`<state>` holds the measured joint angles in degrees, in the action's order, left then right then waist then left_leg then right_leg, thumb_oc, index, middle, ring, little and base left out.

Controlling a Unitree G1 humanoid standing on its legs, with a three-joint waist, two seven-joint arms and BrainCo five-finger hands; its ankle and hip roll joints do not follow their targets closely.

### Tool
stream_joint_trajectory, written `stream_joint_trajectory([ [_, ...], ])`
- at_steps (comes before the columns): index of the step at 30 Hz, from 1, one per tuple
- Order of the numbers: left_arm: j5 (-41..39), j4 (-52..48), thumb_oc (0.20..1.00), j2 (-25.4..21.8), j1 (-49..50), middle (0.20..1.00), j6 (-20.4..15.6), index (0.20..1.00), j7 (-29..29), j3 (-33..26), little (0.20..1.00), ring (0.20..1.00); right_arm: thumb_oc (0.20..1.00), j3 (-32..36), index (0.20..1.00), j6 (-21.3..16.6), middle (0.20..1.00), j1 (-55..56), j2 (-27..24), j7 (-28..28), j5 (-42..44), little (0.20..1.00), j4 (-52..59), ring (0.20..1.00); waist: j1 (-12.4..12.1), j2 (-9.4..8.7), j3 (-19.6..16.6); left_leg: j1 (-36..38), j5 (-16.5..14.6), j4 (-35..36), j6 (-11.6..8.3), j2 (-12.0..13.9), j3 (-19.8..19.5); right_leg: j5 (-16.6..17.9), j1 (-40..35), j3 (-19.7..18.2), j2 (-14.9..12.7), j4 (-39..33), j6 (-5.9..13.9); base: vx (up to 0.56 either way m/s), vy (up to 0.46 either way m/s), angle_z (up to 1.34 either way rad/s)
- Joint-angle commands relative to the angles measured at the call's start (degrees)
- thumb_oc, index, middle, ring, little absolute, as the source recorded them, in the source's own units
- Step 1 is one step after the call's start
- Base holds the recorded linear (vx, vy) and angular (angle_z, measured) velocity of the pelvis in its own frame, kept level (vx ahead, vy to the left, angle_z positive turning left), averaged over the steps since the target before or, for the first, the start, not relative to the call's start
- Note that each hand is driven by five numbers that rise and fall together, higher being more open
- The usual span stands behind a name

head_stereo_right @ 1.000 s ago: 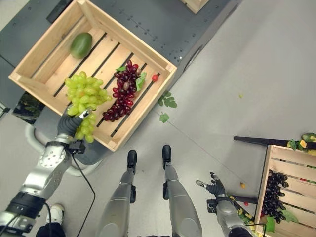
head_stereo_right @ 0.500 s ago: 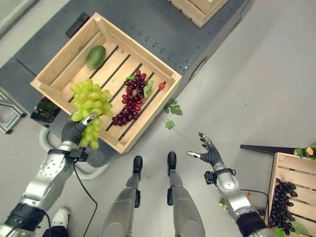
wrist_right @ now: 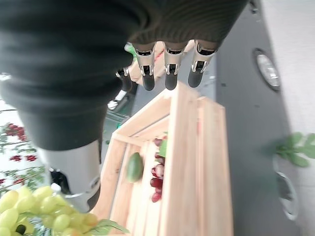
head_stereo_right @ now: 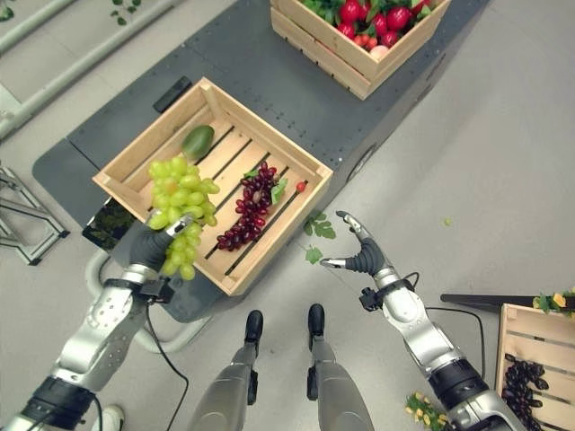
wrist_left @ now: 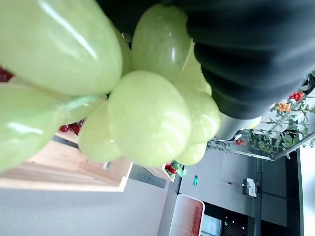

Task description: Pick up the fruits from the basket on one side to the basket on the other side

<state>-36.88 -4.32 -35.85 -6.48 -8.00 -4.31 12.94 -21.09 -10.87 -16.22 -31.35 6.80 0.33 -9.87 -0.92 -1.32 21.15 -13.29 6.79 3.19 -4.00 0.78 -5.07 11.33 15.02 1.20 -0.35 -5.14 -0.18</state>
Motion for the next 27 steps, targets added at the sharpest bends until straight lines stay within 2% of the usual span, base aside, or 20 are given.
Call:
stream_joint_trajectory([
  [1,0.85,-5.01,0.200,0.79,-0.69,0.200,-2.51,0.200,1.91,2.06,0.200,0.200,1.000,-3.15,1.000,-1.15,1.000,-1.56,0.87,0.19,-2.44,1.000,1.44,1.000,-0.17,-0.71,-7.18,-0.65,-2.64,0.67,3.01,-3.26,-3.04,-7.06,-0.67,1.65,-1.71,2.70,6.08,0.05,-0.002,0.02],
  [14,1.16,-6.57,0.200,3.44,-3.87,0.200,-0.59,0.200,3.71,9.91,0.200,0.200,1.000,-9.29,1.000,0.27,1.000,-10.69,5.43,-0.30,-3.06,1.000,-2.78,1.000,-1.24,-0.74,-10.56,1.67,-3.65,1.08,3.24,-3.30,-3.74,-7.75,-3.35,2.41,-1.80,1.89,6.07,0.03,-0.003,0.05],
  [27,-0.95,-5.98,0.200,5.73,-5.77,0.200,0.85,0.200,4.77,15.92,0.200,0.200,1.000,-15.15,1.000,1.00,1.000,-15.96,10.44,-2.21,-1.03,1.000,-7.01,1.000,-2.08,-1.18,-11.81,1.46,-3.76,1.19,3.42,-3.21,-4.20,-7.64,-3.32,2.57,-1.94,1.53,6.16,0.00,-0.001,0.00],
])
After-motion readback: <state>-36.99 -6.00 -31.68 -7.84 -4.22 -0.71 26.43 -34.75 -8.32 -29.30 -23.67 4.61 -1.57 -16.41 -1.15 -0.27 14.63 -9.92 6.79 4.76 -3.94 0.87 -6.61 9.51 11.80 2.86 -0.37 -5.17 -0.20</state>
